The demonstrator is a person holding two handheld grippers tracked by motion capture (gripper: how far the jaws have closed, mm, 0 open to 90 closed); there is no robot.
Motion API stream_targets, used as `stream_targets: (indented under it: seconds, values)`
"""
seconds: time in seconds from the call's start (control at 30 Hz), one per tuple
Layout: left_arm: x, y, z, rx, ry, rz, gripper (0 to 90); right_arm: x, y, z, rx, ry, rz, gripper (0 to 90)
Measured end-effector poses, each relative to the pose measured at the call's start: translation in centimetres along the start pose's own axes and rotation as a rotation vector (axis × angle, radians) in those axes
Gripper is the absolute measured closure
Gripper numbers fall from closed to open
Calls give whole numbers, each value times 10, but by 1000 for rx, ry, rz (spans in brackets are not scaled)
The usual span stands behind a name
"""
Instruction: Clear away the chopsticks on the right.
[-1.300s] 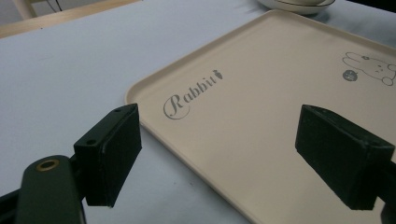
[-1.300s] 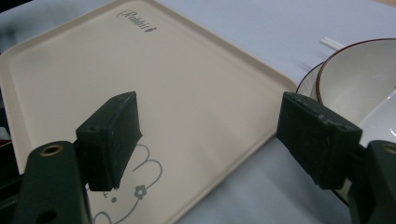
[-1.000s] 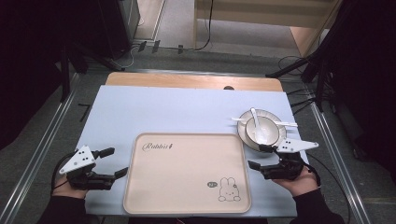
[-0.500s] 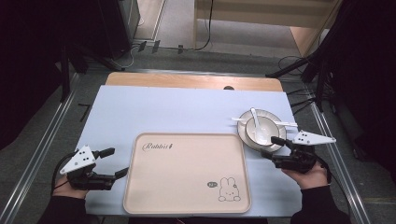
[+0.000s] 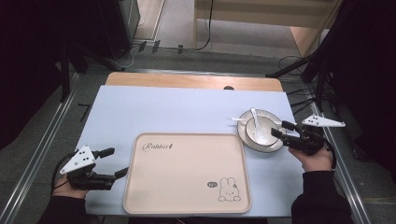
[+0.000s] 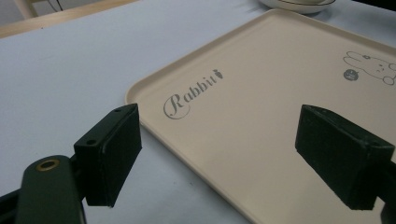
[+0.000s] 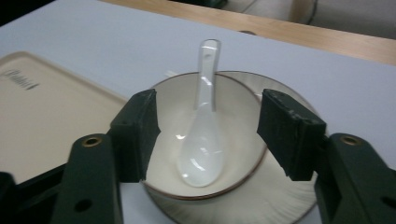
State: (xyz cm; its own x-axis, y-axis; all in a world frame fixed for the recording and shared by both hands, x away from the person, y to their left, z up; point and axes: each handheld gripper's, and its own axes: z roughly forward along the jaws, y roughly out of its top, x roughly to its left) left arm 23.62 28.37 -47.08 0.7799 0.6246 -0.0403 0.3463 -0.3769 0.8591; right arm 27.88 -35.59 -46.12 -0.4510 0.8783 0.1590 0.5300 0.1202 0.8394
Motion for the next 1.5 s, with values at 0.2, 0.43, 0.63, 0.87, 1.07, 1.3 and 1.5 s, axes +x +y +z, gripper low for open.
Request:
stream_targets:
  seconds: [0.2,0.43,0.63,0.87,1.07,1.3,1.5]
  values:
    - [0,0,0,1,1,1,150,-25,4,8,1,-68,76,685]
    - [0,0,0,1,-2,2,150,-53,4,30,61,-100,124,900]
    - [0,0,1,1,-2,4,150,-71,2,59,129,-121,133,900]
    - [0,0,1,1,-2,4,150,-79,-2,74,202,-121,159,900]
    - [0,0,0,1,2,0,150,-81,-6,71,243,-106,148,900]
    - [-1,0,0,4,-2,6,150,-77,-12,63,287,-79,126,900]
    - [-1,-1,1,9,-1,4,150,-71,-16,57,299,-46,117,886]
